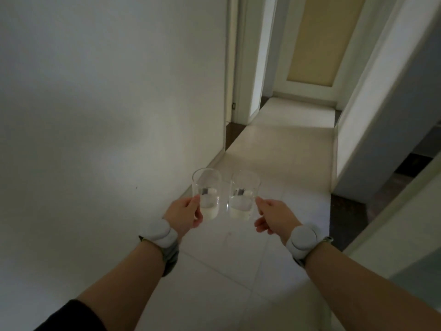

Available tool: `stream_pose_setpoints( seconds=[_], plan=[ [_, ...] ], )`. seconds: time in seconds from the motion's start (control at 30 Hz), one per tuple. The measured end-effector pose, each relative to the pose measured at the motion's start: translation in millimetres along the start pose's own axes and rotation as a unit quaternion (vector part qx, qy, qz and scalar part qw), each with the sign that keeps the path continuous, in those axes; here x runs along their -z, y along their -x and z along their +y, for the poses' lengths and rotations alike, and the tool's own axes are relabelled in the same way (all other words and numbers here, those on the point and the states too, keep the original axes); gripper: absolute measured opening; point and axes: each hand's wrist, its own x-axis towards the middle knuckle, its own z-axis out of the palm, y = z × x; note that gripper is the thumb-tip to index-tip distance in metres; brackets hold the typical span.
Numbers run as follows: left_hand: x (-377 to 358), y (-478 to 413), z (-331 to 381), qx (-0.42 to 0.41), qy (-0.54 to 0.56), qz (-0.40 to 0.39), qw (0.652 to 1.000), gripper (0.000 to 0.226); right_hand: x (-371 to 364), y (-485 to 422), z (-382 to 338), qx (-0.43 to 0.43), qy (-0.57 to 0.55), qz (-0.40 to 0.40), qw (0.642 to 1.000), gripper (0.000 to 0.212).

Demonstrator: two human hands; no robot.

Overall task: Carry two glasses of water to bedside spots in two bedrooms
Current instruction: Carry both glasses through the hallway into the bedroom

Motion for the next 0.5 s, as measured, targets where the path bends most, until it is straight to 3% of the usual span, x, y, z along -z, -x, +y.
stream_pose_setpoints(
  seconds=[0.5],
  plan=[
    [-107.4,-225.5,81.6,0.019,0.019,0.032,0.999,0.042,90.9,-253.5,-59.8,0.029,0.034,-0.037,0.998,0.038]
  ],
)
